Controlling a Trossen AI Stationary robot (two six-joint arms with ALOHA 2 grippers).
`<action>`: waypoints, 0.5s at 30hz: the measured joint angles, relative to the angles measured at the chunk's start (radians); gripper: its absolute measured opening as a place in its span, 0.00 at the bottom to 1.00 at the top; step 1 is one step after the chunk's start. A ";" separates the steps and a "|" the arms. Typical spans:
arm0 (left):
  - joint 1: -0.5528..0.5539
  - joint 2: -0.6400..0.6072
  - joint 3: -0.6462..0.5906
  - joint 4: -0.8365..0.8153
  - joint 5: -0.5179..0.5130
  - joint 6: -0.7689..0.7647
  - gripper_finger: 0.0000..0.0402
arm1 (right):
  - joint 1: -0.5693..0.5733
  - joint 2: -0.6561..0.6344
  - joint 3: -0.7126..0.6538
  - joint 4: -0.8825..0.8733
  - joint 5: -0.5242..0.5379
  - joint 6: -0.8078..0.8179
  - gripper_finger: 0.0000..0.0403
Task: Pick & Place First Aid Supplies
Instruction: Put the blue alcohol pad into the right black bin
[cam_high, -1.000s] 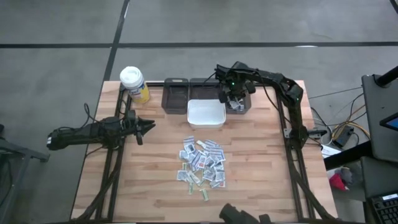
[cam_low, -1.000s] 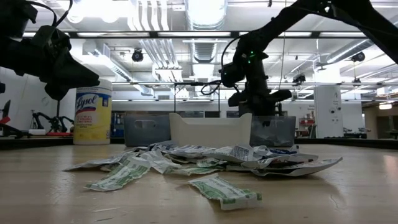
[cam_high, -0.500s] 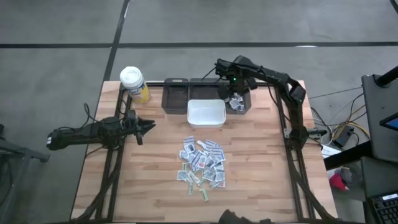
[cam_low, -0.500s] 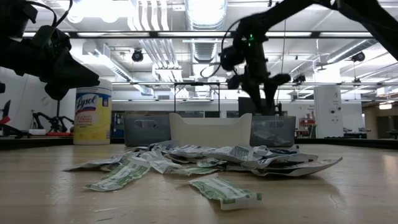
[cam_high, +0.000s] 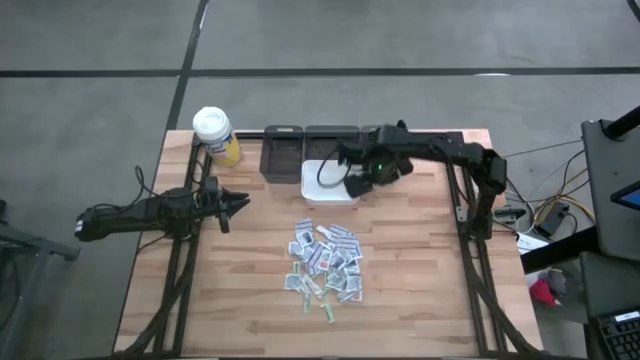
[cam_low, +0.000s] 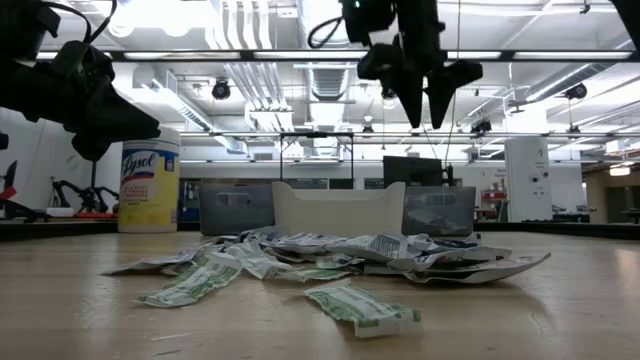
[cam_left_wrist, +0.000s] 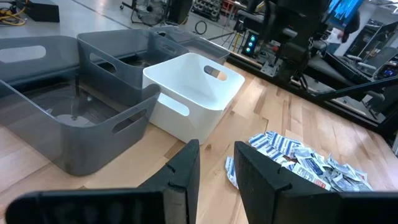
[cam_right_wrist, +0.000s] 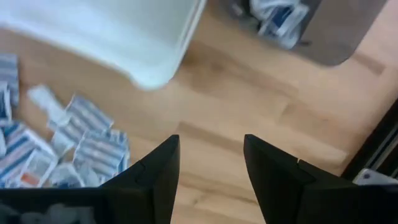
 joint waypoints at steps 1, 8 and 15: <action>0.000 0.000 0.000 0.000 0.000 0.000 0.23 | 0.029 0.000 -0.002 0.001 0.000 0.015 0.43; 0.000 0.000 0.000 0.000 0.000 0.000 0.23 | 0.222 0.010 -0.023 0.050 0.000 0.091 0.39; 0.000 0.000 0.000 0.000 0.000 0.000 0.23 | 0.362 0.011 -0.060 0.103 -0.004 0.191 0.34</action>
